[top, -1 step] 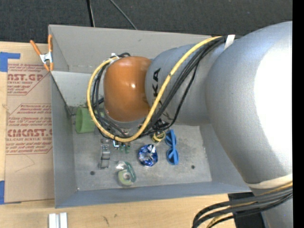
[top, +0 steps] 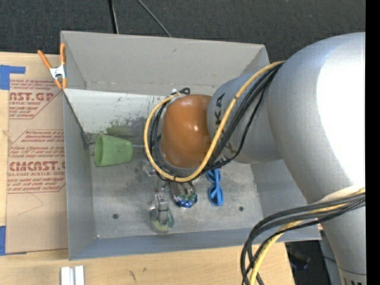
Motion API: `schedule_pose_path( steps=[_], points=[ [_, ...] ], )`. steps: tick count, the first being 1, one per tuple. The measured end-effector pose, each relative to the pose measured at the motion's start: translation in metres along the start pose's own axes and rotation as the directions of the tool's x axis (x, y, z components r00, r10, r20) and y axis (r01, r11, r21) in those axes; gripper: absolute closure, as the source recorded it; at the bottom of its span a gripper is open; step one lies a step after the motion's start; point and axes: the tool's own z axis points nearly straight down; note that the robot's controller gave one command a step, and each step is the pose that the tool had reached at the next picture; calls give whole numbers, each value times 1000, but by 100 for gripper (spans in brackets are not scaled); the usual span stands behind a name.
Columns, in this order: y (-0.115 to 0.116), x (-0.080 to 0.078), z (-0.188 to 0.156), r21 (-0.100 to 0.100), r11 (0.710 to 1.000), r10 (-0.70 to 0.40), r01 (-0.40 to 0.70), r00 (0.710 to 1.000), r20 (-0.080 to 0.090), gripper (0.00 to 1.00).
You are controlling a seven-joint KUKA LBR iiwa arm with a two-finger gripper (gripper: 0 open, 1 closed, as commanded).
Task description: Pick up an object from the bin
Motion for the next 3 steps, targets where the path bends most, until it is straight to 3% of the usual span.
schedule_pose_path(
  steps=[1, 2, 3],
  points=[
    [-53, 35, -4, 0, 976, -216, 216, 976, 3, 0],
    [-81, 37, -7, 0, 979, -204, 204, 979, 4, 0],
    [-79, 37, -9, -2, 979, -206, 206, 979, -1, 100]
  ],
)
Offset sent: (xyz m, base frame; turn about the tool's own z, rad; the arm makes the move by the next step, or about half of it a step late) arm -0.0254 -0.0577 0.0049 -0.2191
